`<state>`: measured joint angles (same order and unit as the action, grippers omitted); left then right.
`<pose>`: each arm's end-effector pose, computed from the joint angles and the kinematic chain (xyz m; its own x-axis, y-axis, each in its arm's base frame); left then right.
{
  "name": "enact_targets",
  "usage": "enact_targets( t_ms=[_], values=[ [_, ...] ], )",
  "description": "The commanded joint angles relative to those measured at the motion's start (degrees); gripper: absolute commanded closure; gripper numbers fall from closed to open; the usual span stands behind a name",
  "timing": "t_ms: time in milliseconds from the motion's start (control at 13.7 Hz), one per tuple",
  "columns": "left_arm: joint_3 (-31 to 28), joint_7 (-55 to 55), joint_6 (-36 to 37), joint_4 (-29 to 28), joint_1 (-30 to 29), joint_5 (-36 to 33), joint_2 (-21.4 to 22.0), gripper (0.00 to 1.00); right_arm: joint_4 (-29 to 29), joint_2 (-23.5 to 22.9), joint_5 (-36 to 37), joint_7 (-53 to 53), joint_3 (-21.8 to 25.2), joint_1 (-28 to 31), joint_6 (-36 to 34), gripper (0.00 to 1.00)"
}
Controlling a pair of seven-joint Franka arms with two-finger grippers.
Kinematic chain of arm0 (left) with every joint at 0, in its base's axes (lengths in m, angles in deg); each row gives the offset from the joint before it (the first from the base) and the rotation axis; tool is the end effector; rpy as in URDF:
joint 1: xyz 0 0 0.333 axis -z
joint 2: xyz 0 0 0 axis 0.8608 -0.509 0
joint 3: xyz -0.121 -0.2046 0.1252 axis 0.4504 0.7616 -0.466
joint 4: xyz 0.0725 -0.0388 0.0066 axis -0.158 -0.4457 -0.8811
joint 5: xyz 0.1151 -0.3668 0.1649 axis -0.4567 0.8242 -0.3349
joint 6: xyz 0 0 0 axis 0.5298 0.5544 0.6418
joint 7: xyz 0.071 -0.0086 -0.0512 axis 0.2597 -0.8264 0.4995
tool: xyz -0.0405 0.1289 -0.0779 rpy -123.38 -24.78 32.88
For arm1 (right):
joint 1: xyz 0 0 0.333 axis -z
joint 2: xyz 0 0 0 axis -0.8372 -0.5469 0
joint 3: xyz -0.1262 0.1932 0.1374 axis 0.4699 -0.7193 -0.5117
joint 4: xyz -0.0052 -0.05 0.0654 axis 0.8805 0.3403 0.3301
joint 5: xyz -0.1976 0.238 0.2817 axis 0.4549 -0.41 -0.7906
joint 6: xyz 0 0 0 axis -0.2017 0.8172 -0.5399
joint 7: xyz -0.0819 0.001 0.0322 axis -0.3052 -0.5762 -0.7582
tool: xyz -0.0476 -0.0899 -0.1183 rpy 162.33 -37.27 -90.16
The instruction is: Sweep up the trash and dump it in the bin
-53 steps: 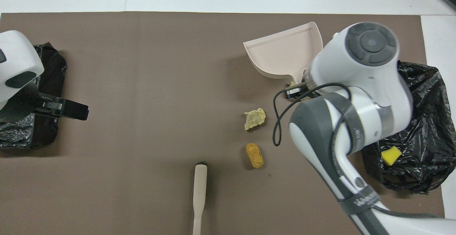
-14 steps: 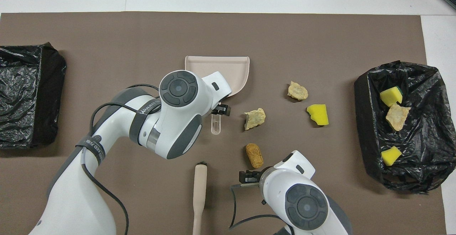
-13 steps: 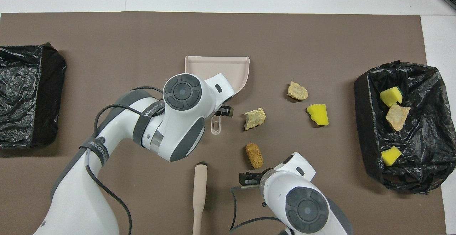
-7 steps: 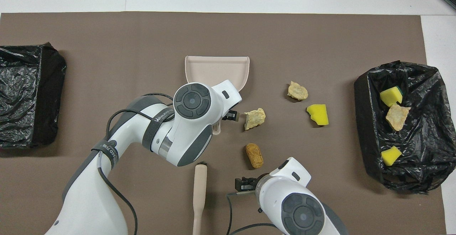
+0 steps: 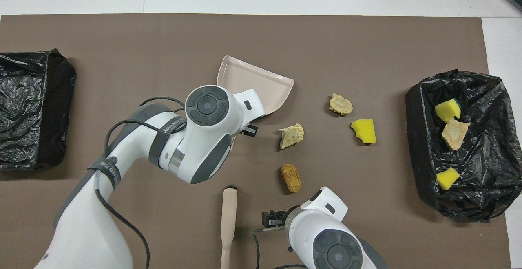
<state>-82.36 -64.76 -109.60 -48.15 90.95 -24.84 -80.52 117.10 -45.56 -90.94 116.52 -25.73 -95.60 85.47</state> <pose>0.5406 -0.3661 0.2702 0.8929 -0.4472 0.0518 -0.4493 -0.8924 0.0415 0.3625 0.3307 0.2794 0.9999 -0.0090 0.0115 -0.0080 -0.9960 -0.0886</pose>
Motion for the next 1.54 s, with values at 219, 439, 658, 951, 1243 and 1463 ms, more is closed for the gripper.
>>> enact_targets(
  t_ms=[219,439,658,951,1243,1463],
  values=[
    [-0.2,-32.5,13.2,-1.1,-7.6,-2.7,8.5,1.0,-1.8,-2.5,-6.0,4.4,-0.2,-6.3,3.3,0.01],
    [-0.3,-44.6,19.0,-2.4,-10.4,-5.3,10.4,1.0,-6.4,-7.6,-5.0,11.0,-0.3,-11.2,3.8,0.01],
    [-0.3,-54.5,17.4,-8.8,-13.0,-5.5,13.9,1.0,-10.4,-13.4,1.1,21.5,-0.3,-16.6,4.8,0.01],
    [-0.3,-68.6,13.1,-10.5,-15.5,-7.4,14.1,1.0,-12.0,-16.8,4.0,27.6,-0.3,-21.4,6.1,0.09],
    [-0.3,-72.9,10.3,-13.0,-15.6,-7.4,14.2,1.0,-11.9,-16.4,3.9,27.9,-0.5,-22.4,5.1,0.24],
    [-0.3,-72.8,8.7,-15.8,-14.9,-7.4,15.7,1.0,-11.4,-16.6,3.5,28.5,-0.6,-22.6,4.9,0.35]
  ],
)
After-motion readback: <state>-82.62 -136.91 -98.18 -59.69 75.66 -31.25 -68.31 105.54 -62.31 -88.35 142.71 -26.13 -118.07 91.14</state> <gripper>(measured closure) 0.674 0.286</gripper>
